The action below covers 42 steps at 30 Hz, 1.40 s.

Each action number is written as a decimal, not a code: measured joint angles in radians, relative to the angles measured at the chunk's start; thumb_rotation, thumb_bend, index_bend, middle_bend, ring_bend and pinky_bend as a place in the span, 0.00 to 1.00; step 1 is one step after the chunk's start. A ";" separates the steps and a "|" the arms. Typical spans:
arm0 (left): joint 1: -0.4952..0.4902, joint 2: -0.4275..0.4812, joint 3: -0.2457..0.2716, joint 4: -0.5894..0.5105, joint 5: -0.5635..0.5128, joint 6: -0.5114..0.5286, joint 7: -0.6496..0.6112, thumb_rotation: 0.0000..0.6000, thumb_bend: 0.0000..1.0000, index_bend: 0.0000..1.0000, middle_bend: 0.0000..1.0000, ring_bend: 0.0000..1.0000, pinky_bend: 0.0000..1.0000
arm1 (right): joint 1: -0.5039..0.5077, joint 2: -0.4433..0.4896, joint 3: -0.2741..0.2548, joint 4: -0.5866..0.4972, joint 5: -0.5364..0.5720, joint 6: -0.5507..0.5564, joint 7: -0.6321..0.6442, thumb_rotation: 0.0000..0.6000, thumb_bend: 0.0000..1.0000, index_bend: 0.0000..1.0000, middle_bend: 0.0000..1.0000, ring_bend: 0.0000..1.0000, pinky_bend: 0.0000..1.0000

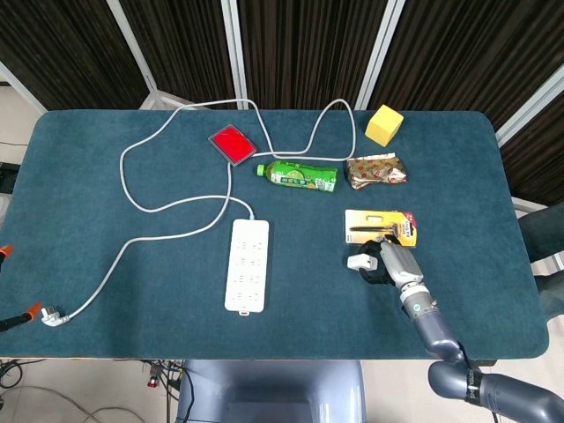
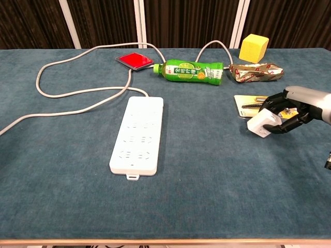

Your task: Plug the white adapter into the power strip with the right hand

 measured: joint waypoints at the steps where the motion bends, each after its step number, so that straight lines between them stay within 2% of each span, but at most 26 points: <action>1: 0.000 0.001 0.001 -0.001 0.000 -0.001 -0.001 1.00 0.06 0.16 0.00 0.00 0.00 | 0.001 0.005 0.000 -0.005 -0.002 -0.002 -0.001 1.00 0.51 0.58 0.49 0.33 0.07; 5: 0.002 0.004 0.001 -0.002 0.003 0.002 -0.006 1.00 0.06 0.16 0.00 0.00 0.00 | 0.011 0.035 -0.002 -0.035 -0.012 -0.018 -0.020 1.00 0.51 0.62 0.52 0.35 0.07; 10: 0.004 0.007 0.000 -0.002 0.003 0.006 -0.014 1.00 0.06 0.16 0.00 0.00 0.00 | 0.042 0.089 -0.004 -0.095 -0.010 -0.045 -0.102 1.00 0.51 0.63 0.52 0.36 0.07; 17: 0.005 0.009 0.000 -0.003 0.004 0.007 -0.014 1.00 0.06 0.16 0.00 0.00 0.00 | 0.125 0.146 -0.005 -0.195 0.068 -0.051 -0.367 1.00 0.51 0.63 0.52 0.36 0.07; 23: 0.006 0.008 -0.004 -0.001 0.000 0.012 -0.015 1.00 0.06 0.16 0.00 0.00 0.00 | 0.239 0.157 -0.004 -0.284 0.232 0.001 -0.657 1.00 0.51 0.63 0.52 0.36 0.07; 28: 0.007 0.010 -0.005 -0.001 -0.002 0.012 -0.019 1.00 0.06 0.16 0.00 0.00 0.00 | 0.345 0.123 0.002 -0.347 0.427 0.101 -0.885 1.00 0.51 0.63 0.52 0.36 0.07; 32: 0.006 0.011 -0.006 0.001 -0.005 0.008 -0.022 1.00 0.06 0.16 0.00 0.00 0.00 | 0.423 0.084 0.026 -0.383 0.612 0.173 -0.979 1.00 0.51 0.63 0.52 0.36 0.07; 36: 0.005 0.014 -0.007 0.002 -0.008 0.006 -0.028 1.00 0.06 0.16 0.00 0.00 0.00 | 0.506 0.029 0.070 -0.390 0.807 0.248 -1.049 1.00 0.56 0.63 0.52 0.36 0.07; 39: 0.006 0.016 -0.009 0.002 -0.011 0.007 -0.034 1.00 0.06 0.16 0.00 0.00 0.00 | 0.559 -0.025 0.111 -0.376 0.919 0.322 -1.082 1.00 0.56 0.63 0.52 0.36 0.07; 42: 0.007 0.018 -0.010 0.002 -0.013 0.006 -0.037 1.00 0.06 0.16 0.00 0.00 0.00 | 0.600 -0.087 0.160 -0.341 0.980 0.383 -1.092 1.00 0.56 0.63 0.52 0.36 0.07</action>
